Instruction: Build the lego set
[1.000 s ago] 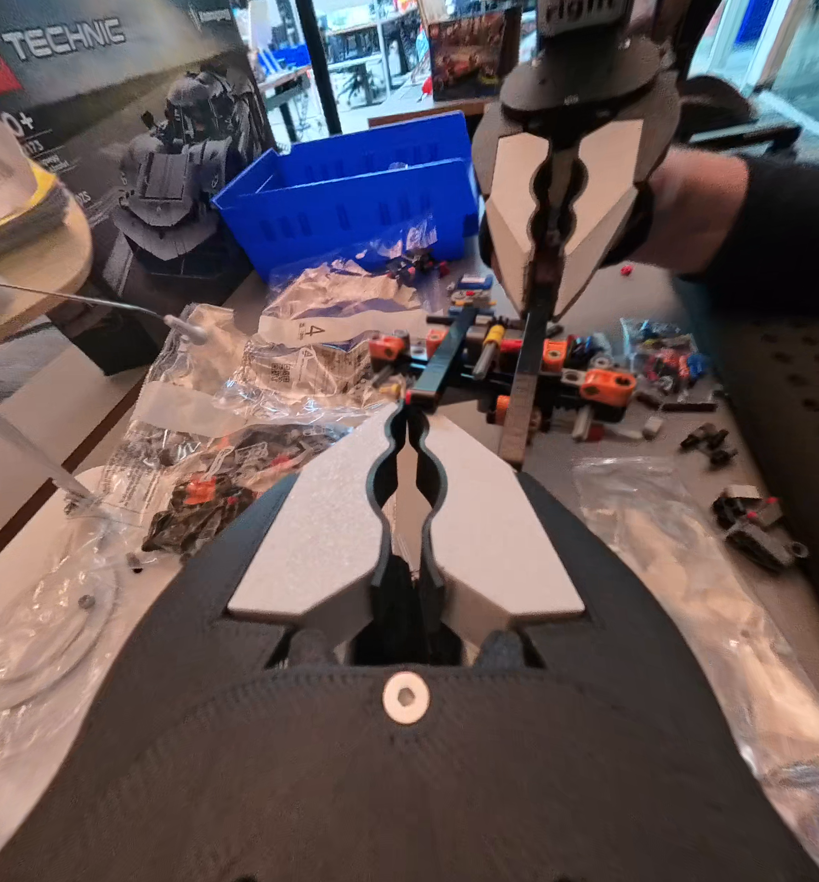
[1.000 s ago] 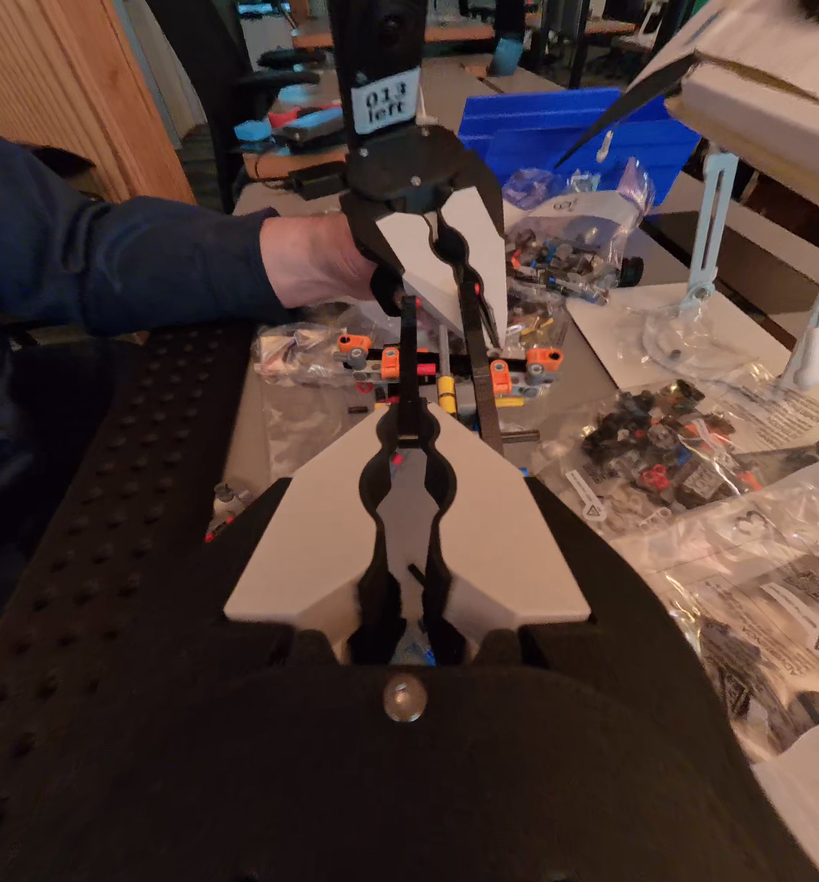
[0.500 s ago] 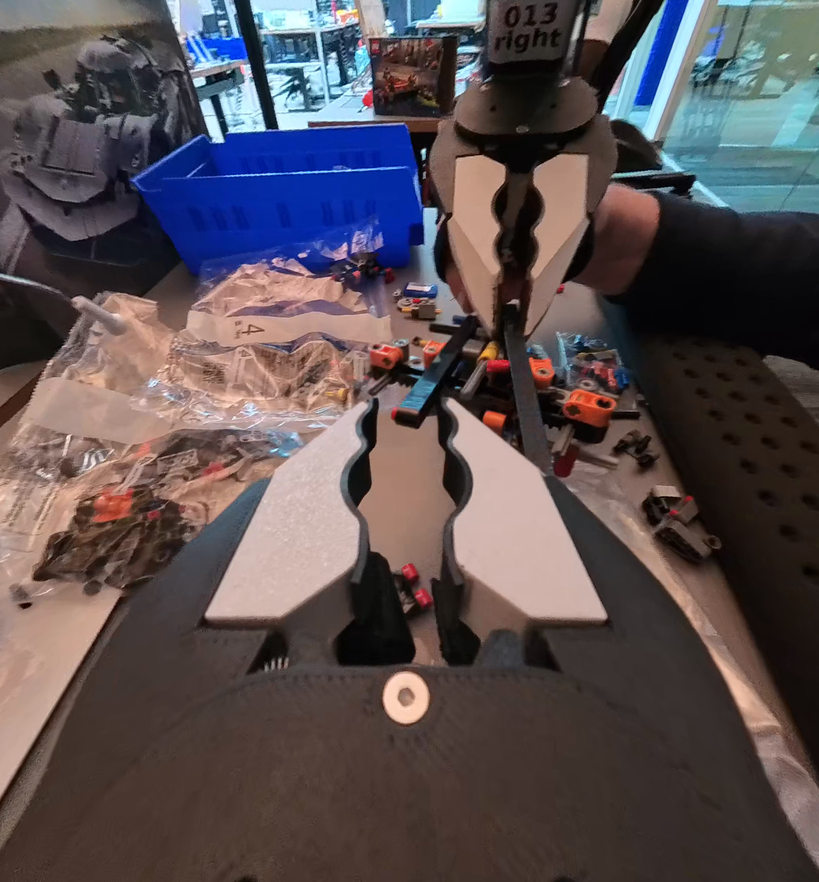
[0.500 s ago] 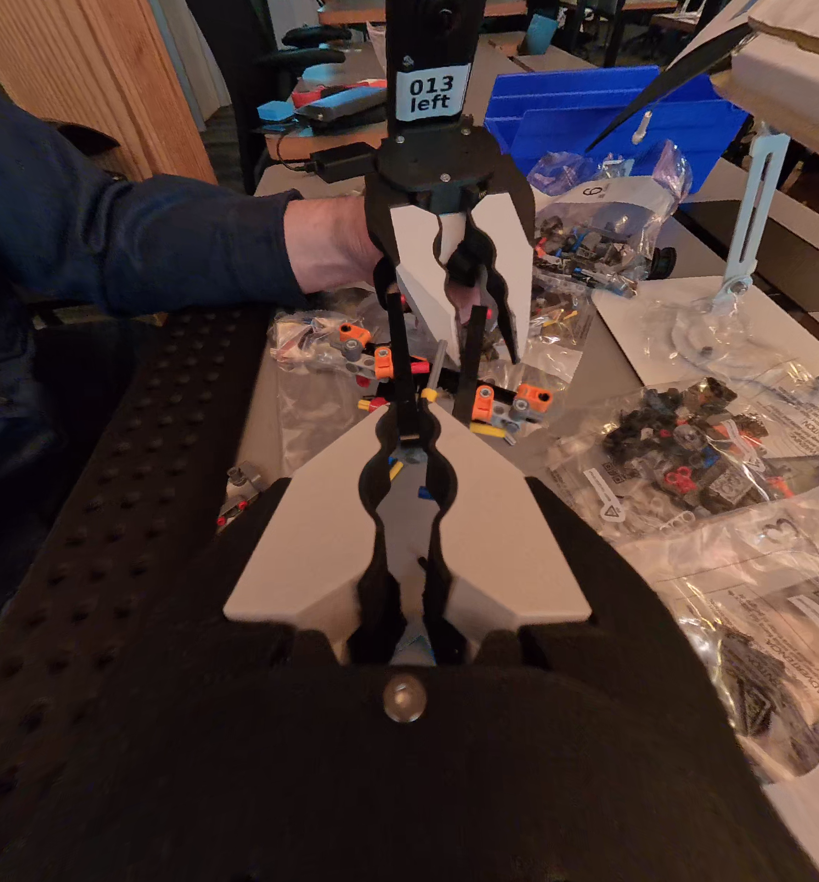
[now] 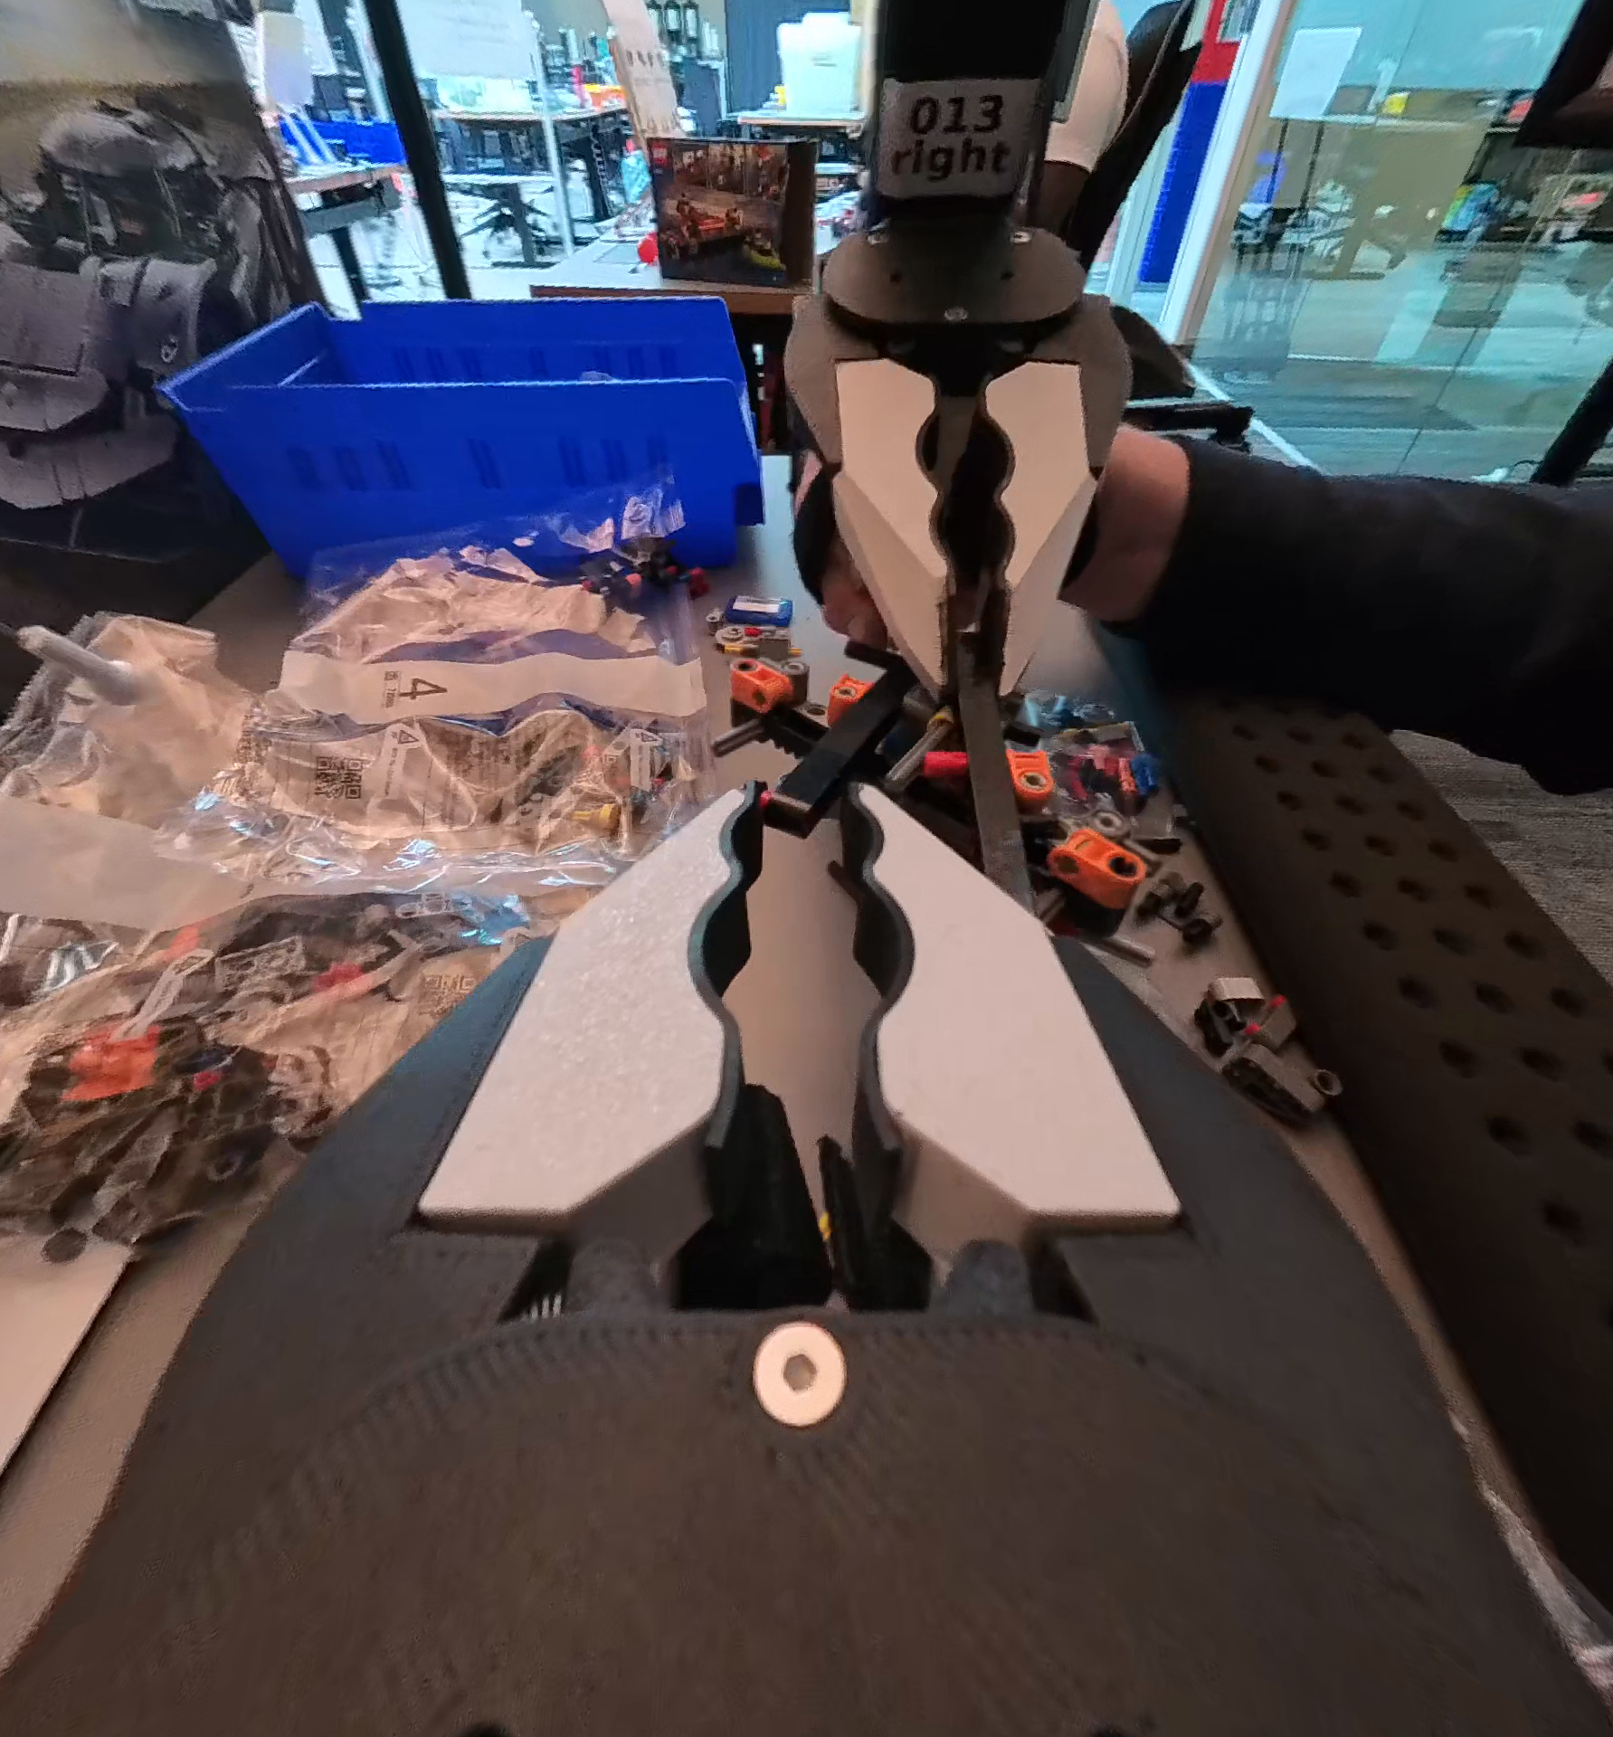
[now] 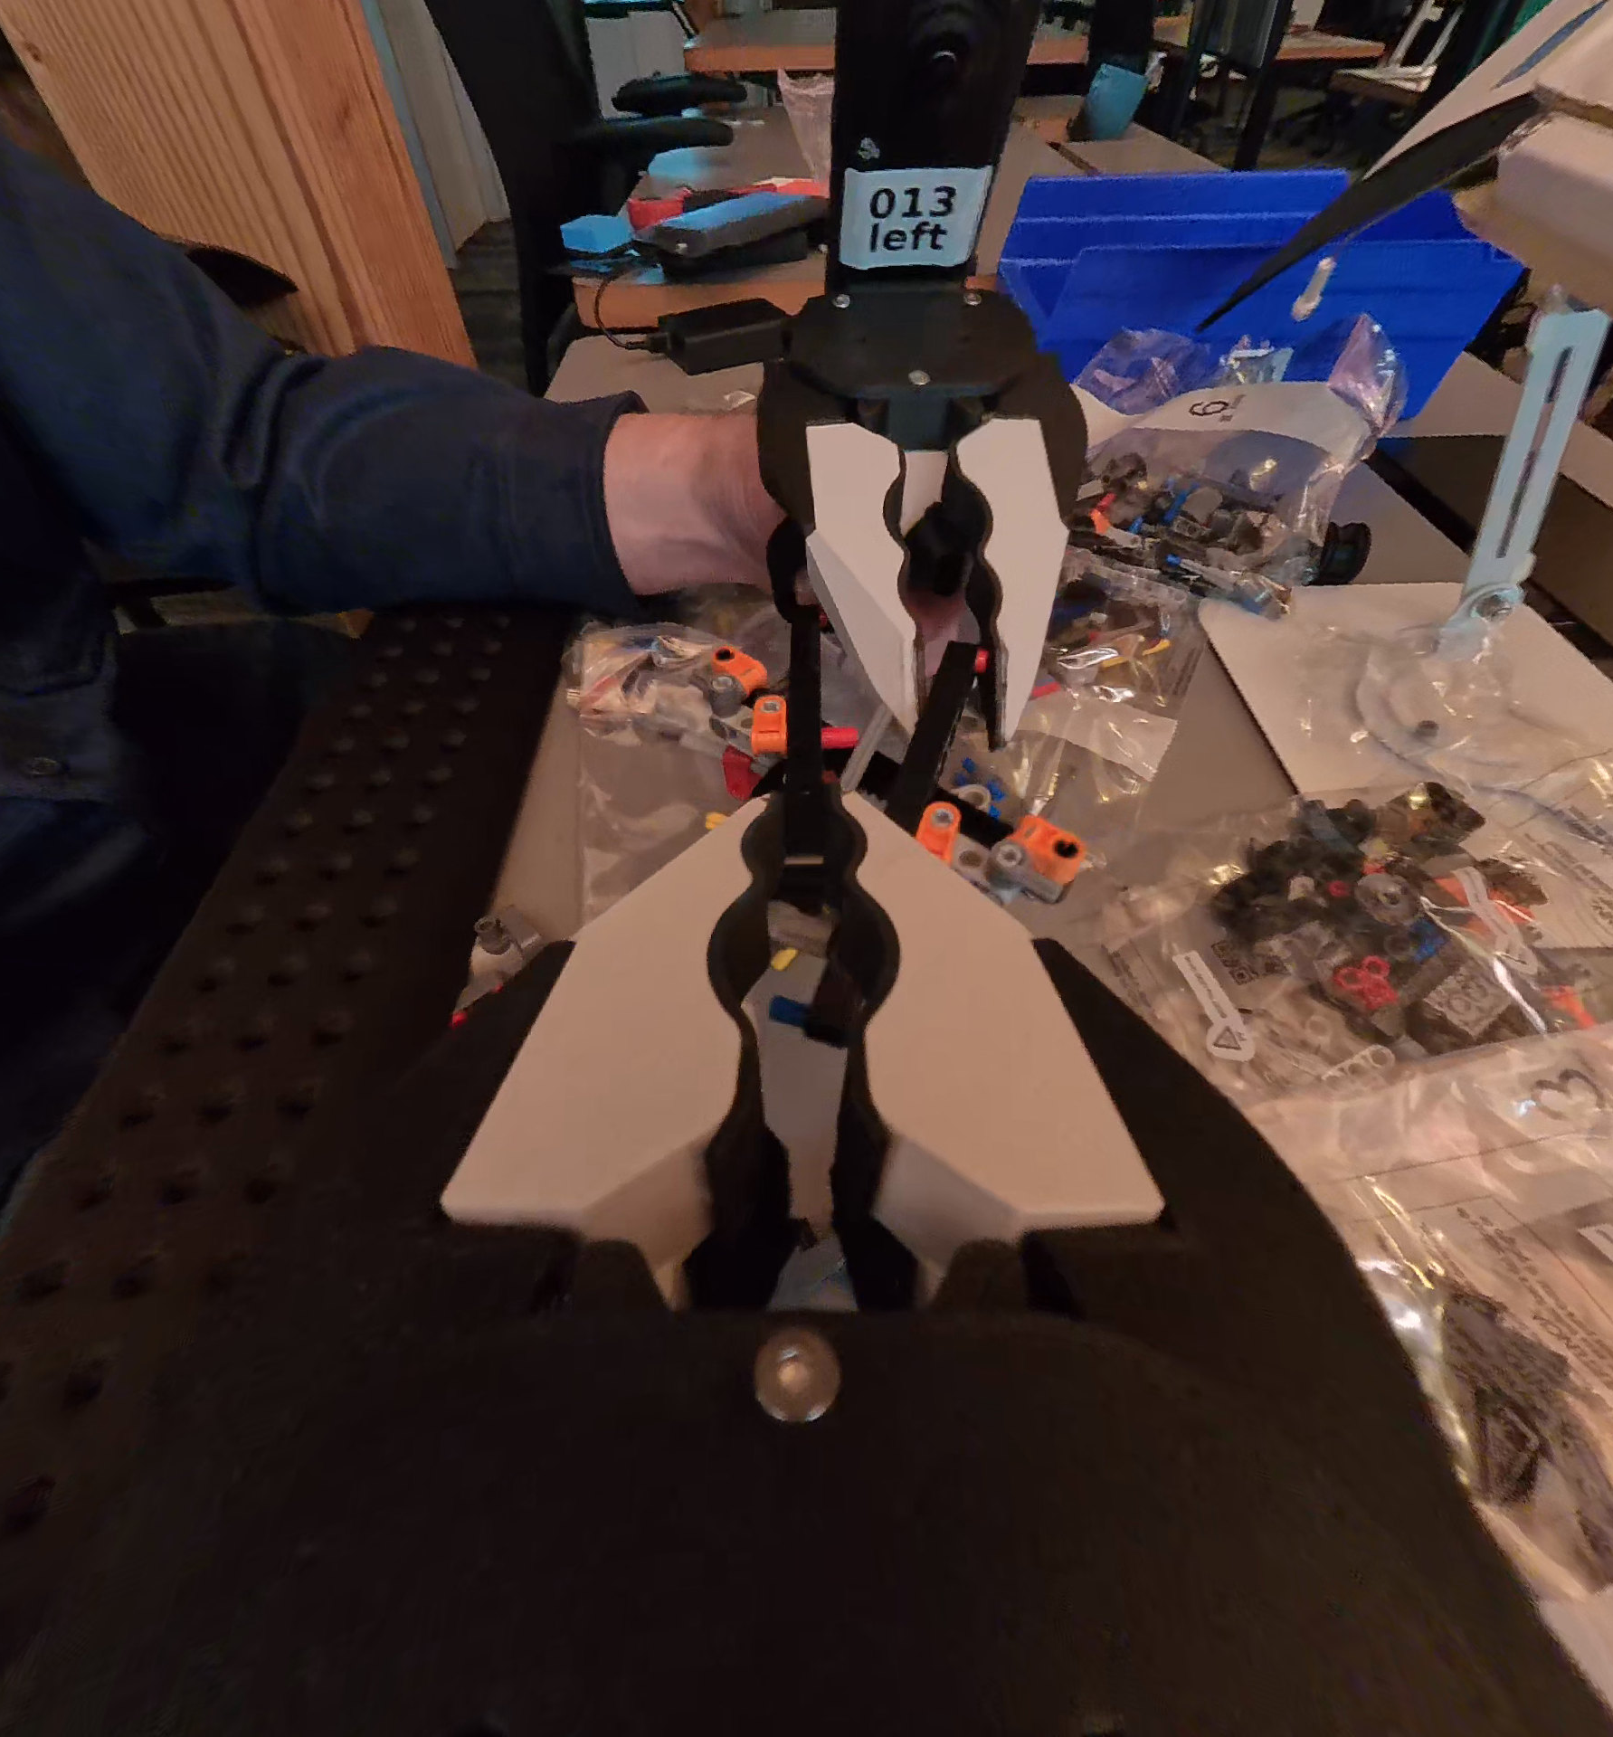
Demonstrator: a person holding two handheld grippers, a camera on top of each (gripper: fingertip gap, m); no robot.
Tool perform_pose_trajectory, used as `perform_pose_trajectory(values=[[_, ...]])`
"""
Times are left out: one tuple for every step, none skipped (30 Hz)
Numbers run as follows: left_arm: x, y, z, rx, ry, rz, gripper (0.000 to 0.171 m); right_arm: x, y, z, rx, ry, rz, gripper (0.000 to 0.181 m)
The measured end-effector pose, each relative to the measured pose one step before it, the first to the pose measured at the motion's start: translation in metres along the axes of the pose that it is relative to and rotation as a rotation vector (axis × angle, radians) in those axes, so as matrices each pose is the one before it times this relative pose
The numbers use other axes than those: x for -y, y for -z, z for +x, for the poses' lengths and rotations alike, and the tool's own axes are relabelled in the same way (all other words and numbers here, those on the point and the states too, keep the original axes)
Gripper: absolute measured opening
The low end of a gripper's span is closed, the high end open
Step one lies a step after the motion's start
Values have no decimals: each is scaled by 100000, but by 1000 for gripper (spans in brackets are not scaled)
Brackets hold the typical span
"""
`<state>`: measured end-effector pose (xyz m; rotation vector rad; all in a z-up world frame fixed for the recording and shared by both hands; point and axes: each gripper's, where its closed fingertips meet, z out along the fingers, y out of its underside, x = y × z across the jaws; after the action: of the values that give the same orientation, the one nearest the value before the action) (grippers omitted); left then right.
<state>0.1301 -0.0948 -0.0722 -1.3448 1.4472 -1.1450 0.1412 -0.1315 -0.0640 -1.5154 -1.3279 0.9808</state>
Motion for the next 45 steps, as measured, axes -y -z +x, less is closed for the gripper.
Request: perform_pose_trajectory(values=[[-3, 89, -323, 2071, 208, -695, 15, -69, 111, 228, -2181, 1438, -837, 5], [74, 150, -275, 1581, 118, -15, 13, -20, 170, 242, -2278, 1286, -545, 5], [256, 245, -297, 1592, 169, 1490, 12, 289, 251, 219, -2238, 1008, 1159, 5], [248, 296, -406, 1649, 1365, 1491, 12, 362, 270, 311, -2731, 594, 1253, 5], [178, 365, -485, 2034, 1082, 989, 11, 133, 193, 102, -1368, 533, -126, 5], [64, 311, -394, 2065, -332, 116, 12, -51, 125, 106, -1549, 999, -855, 5], [-25, 195, -211, 1563, -829, -535, 11, -108, 91, 345, -2578, 193, -1075, 5], [-124, 66, -271, 2113, -815, -1154, 11, -186, 62, 414, -2303, -1402, -1542, 5], [-97, 29, -293, 1991, -660, -749, 10, -158, 84, 393, -1952, -948, -694, 5], [-112, 42, -181, 979, -360, -666, 10, -107, 190, 405, -1707, -850, -86, 5], [-35, 72, -120, 369, -323, -218, 9, 38, 280, 262, -851, -737, 680, 5], [163, 127, -56, 206, 32, 833, 9, 131, 289, 174, -1004, 443, 884, 5], [161, 113, -135, 927, -112, 687, 8, 226, 290, 429, -2950, 179, 927, 5], [110, 35, 11, 248, -547, 98, 8, 273, 160, 178, -1123, -504, 1100, 5], [117, 12, -87, 817, 34, 380, 8, 152, -45, 15, -129, -776, 936, 5], [42, 76, -136, 569, 508, 261, 8, -137, -157, 58, -530, 118, -599, 5], [-146, 61, -110, 258, 408, -534, 8, 101, -132, 122, -945, 189, 1024, 5], [-33, 42, -21, -337, 856, 264, 8, 387, -2, 3, 395, -1150, 2601, 6], [226, 61, 53, -748, 1334, 1771, 8, 385, 67, -168, 1475, -462, 2726, 5], [230, 44, 108, -1060, 1828, 1409, 8, 300, 78, -182, 1320, 231, 2380, 5], [110, -12, 77, -811, 1372, 510, 9, 313, 59, -87, 664, 95, 2414, 5], [70, -10, -40, -224, 1331, 586, 9, -13, -26, 77, 161, -1290, 282, 5], [-21, 9, -68, -361, 1550, 259, 9, -456, -42, 257, -441, -1247, -2014, 5], [-97, -34, -130, 222, 791, 10, 8, -619, -108, 419, -1468, -1218, -2573, 6], [-237, -75, -225, 1553, -969, -1158, 8, -810, -267, 275, -1254, -955, -4239, 7], [-312, -133, -10, 882, -2238, -2126, 8, -1016, -377, 214, -1935, 724, -6326, 8], [-266, -162, 45, 1174, -2626, -2398, 8, -714, -309, 399, -4190, 2631, -5410, 10], [-122, -130, -37, 2339, -3440, -1964, 8, -198, -122, 438, -5242, 3581, -2853, 13], [6, -96, 87, 1386, -2730, -1413, 8, 229, 64, 136, -3051, 3155, -287, 17], [116, -57, 170, 522, -1890, -635, 8, 406, 128, -134, -1088, 1921, 501, 22], [38, -54, 26, 1536, -2382, -893, 8, 384, 81, -241, -865, 2948, 212, 24], [-83, -54, -109, 2224, -2537, -1663, 8, 390, 39, -144, -2126, 4478, 387, 25], [-116, -75, -38, 1190, -1390, -1510, 8, 177, 19, 32, -2734, 4443, -457, 25], [9, -74, 60, 83, -391, -276, 8, -186, -90, -67, -1227, 3569, -2242, 27], [110, -51, 82, -256, 75, 463, 8, -446, -263, -220, 118, 2483, -3435, 27], [120, -43, 61, -60, -87, 448, 8, -339, -357, -308, 676, 1911, -2352, 27], [55, -61, 139, -367, -335, -142, 8, -139, -335, -344, 714, 2043, -1476, 26], [15, -69, 140, -218, -683, -393, 8, 160, -192, -319, 318, 2552, -168, 23], [76, -67, 42, 596, -789, -112, 8, 420, -65, -146, -423, 1767, 1145, 21], [63, -80, 59, 486, -543, -241, 8, 442, -9, -141, 302, 346, 1113, 21], [38, -111, 106, 371, -991, -489, 8, 404, 54, -224, 1422, -905, 1198, 21], [-101, -128, 38, 1035, -1970, -1413, 8, 356, 105, 23, 129, -1634, 1027, 20], [-181, -147, -20, 1575, -2153, -1873, 8, 369, 146, 85, -627, -773, 1190, 20], [-127, -164, 90, 513, -1235, -1482, 8, 399, 122, -101, 746, -708, 1810, 20], [44, -137, 233, -691, -297, -86, 8, 234, 6, -120, 1260, -1915, 1341, 20]])
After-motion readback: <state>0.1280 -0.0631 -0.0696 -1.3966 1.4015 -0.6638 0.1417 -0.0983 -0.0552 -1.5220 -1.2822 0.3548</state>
